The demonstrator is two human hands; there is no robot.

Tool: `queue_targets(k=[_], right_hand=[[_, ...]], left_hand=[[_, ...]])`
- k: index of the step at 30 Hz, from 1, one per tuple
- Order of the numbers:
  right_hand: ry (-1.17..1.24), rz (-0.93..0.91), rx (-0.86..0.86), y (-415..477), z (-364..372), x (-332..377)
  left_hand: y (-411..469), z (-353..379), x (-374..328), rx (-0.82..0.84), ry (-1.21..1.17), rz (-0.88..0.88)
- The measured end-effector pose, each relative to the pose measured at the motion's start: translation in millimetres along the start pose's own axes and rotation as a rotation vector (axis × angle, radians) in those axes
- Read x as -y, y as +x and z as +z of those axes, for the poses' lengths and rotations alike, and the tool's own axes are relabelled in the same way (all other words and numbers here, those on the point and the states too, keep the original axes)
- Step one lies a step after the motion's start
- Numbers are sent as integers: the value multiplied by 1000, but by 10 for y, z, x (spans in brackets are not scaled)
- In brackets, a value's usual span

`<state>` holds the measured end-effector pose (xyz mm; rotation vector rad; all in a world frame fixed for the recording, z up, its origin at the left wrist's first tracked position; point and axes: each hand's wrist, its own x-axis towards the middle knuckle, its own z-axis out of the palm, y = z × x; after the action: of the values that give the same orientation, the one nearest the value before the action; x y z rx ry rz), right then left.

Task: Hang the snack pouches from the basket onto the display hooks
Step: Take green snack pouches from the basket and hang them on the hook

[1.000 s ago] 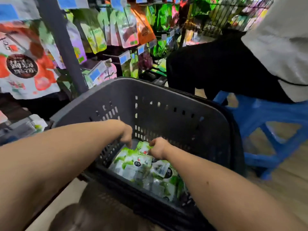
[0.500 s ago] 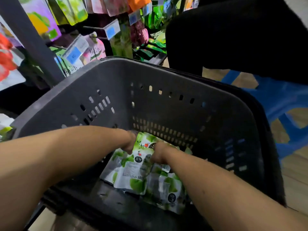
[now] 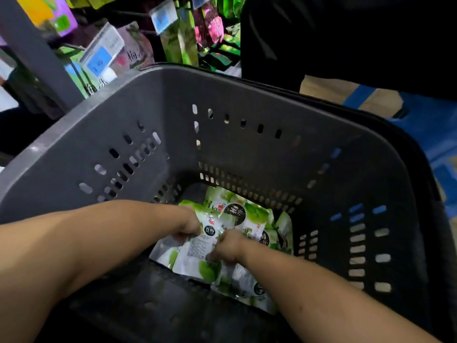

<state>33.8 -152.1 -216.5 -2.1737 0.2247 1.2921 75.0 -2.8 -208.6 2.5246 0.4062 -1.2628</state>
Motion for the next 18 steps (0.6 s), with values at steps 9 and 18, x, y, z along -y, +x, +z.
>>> queue_targets(k=[9,18], right_hand=[[493,-6,286,-160,-263,68],[531,-88,-72,-18,-324,110]], left_hand=[[-51,-211,-108,7,-283,24],[-121,-423,-239,321,-871,101]])
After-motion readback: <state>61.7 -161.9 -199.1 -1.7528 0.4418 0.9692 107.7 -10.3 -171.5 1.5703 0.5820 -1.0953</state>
